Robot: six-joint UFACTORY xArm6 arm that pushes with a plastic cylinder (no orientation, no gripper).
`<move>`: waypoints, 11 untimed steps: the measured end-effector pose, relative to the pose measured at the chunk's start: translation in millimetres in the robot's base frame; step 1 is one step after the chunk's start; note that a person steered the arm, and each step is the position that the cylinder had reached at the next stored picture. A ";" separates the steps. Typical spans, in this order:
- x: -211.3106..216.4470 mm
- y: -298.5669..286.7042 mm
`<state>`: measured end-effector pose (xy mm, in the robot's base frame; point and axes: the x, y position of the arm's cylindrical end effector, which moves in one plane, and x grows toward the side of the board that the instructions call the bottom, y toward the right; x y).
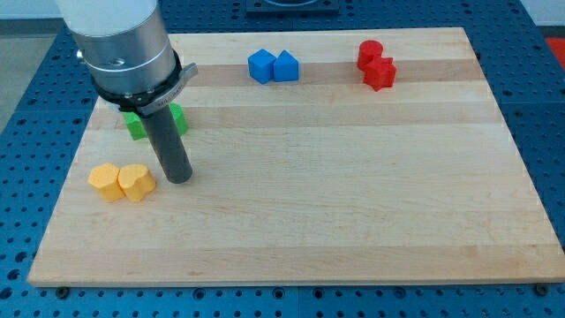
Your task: Place your arm to the bottom right of green circle
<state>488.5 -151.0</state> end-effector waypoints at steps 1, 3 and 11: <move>-0.3 0.0; -11.2 0.0; -47.5 25.5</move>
